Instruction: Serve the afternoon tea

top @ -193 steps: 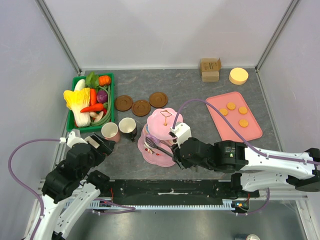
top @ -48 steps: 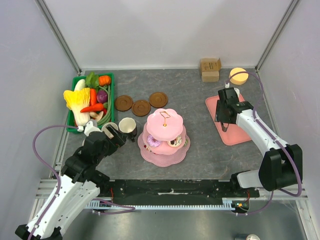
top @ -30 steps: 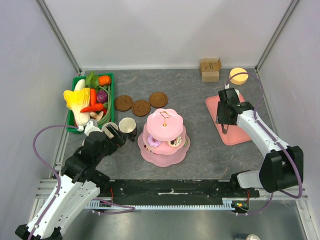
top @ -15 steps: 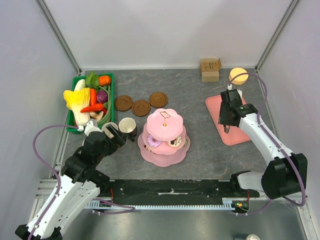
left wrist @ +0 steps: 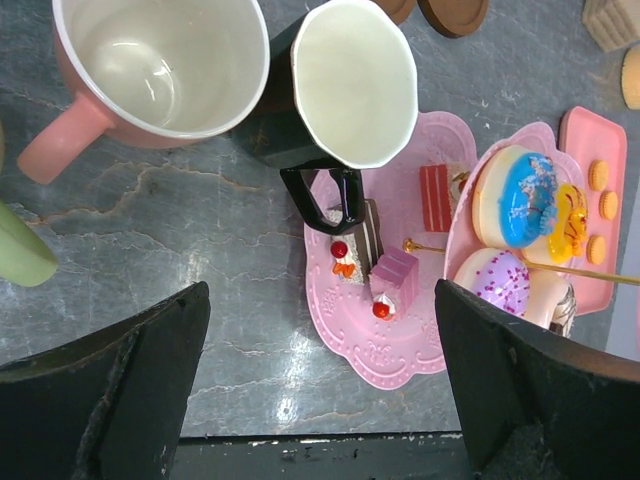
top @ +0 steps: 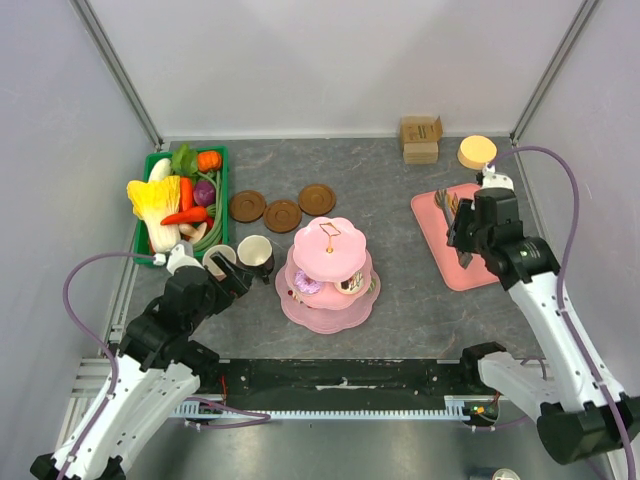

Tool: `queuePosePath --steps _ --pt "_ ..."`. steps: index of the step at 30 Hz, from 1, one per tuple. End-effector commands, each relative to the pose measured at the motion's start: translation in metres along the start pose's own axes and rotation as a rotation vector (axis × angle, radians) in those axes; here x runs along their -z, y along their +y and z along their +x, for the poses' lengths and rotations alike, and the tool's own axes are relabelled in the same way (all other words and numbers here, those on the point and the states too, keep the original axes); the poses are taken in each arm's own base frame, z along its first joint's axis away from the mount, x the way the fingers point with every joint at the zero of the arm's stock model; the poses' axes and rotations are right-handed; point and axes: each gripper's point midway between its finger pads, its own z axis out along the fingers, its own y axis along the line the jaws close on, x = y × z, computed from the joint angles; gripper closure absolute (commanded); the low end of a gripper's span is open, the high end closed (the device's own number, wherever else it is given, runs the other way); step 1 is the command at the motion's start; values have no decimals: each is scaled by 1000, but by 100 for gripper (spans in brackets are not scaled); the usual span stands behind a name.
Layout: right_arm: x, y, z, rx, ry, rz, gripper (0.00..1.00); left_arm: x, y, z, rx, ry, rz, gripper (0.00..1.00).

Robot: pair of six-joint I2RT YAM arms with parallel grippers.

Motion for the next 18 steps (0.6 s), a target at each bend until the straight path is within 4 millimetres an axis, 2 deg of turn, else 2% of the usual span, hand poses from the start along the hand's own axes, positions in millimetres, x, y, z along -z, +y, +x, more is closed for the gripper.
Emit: queuePosePath --steps 1,4,7,9,11,15,16,18 --pt "46 41 -44 -1 -149 -268 62 13 -13 -9 -14 -9 54 1" --pt "74 70 -51 42 -176 -460 62 16 -13 -10 -23 -8 49 1" --pt "102 102 -51 88 -172 -678 62 18 -14 -11 -28 -8 54 1" --pt "121 121 -46 127 -167 -813 63 19 -14 -11 -29 -12 56 1" --pt "133 131 -40 157 -154 -887 62 19 -11 -10 -29 -12 52 1" --pt "143 146 -22 169 -99 -966 62 20 -10 -11 -29 -19 51 1" --pt "143 152 -10 191 -64 -977 62 20 -10 -12 -32 -23 48 1" --pt "143 153 -5 206 -56 -959 62 19 -10 -12 -34 -21 42 1"
